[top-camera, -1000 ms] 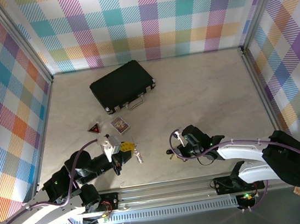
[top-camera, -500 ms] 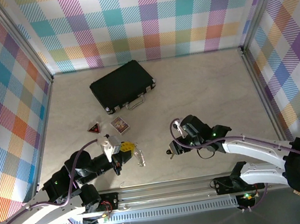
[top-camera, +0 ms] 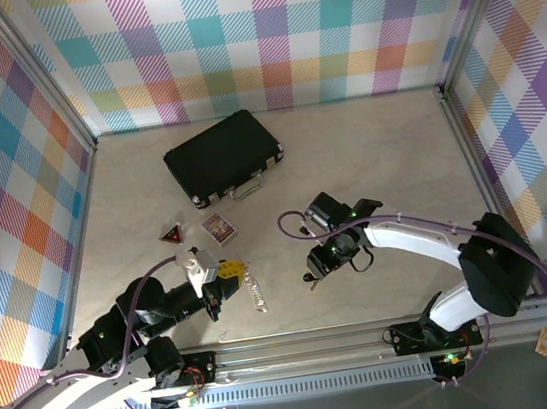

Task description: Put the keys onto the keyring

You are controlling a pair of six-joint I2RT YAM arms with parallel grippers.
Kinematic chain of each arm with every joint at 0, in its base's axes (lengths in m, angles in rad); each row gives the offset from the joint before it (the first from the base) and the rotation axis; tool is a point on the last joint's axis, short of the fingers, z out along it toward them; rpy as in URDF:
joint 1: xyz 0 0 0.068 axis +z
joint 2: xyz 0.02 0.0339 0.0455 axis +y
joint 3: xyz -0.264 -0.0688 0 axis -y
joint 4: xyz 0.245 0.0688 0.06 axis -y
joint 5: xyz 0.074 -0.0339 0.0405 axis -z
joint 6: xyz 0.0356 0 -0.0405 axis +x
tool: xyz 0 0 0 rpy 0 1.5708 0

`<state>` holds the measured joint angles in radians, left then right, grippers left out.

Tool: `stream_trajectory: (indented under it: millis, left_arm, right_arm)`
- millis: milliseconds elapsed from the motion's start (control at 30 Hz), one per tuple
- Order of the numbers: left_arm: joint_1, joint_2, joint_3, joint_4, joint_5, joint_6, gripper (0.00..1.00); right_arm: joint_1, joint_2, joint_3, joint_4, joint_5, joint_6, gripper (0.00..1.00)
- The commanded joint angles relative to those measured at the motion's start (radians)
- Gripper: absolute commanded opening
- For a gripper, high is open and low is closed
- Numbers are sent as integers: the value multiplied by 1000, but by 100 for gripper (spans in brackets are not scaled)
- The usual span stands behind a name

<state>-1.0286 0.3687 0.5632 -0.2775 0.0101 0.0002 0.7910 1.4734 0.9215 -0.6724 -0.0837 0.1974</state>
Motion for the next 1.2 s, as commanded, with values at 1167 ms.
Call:
stream_trajectory:
  millis: [1167]
  left_arm:
    - [7, -45, -19, 85, 24, 11, 0]
  right_arm:
    - [-7, 150, 24, -62, -46, -75, 12]
